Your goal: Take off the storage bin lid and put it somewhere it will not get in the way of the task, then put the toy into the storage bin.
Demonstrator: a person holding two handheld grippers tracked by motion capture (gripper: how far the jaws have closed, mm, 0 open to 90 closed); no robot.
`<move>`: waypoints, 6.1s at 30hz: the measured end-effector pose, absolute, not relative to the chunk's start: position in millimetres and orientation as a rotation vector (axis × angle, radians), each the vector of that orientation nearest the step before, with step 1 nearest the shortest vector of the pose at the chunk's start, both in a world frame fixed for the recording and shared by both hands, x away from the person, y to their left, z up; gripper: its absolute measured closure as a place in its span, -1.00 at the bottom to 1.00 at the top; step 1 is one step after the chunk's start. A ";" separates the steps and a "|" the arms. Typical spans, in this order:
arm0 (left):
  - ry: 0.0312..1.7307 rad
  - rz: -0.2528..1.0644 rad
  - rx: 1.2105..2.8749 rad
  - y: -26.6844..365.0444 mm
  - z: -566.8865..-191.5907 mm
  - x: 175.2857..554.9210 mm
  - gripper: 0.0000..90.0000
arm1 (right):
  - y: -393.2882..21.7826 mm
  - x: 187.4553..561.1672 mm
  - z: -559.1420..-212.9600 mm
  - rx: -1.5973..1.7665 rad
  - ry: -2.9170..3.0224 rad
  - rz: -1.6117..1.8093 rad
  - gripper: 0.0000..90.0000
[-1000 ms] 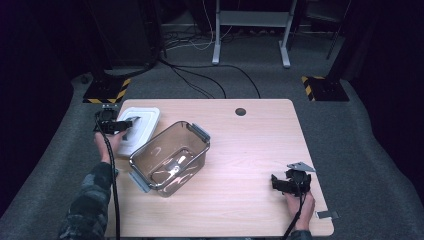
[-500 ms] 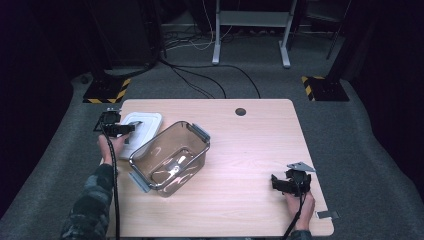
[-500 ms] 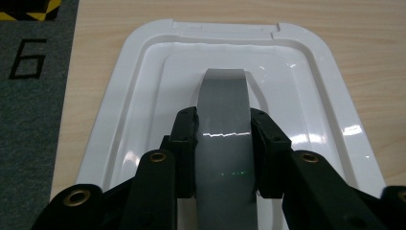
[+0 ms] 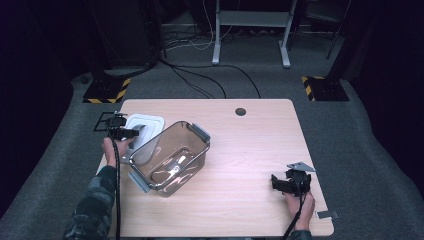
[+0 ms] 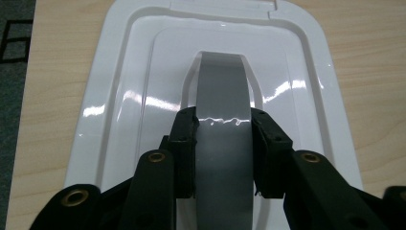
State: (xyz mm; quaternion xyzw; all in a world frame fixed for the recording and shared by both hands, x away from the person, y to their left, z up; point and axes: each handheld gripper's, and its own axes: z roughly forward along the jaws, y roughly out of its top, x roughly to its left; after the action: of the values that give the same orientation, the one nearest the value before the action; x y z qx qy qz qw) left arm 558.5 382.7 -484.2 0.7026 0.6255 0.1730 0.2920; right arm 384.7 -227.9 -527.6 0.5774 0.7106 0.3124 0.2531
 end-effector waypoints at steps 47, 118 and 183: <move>1.482 0.444 1.951 425.3 -464.5 476.6 -0.97 | -227.7 384.6 -527.6 1.570 1.930 0.848 -0.77; 1.514 0.595 1.923 438.9 -511.2 394.9 -0.46 | -227.5 384.8 -527.6 1.570 1.931 0.848 -0.77; 1.189 0.596 2.083 376.2 -355.6 449.5 -0.46 | -226.4 387.1 -528.5 1.582 1.956 0.826 -0.99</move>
State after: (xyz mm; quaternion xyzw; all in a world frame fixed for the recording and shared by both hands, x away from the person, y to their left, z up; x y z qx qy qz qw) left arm 449.5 376.2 -355.6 0.7960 0.4542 0.2278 0.3288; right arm 387.1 -226.4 -528.5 0.5794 0.7164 0.3025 0.2441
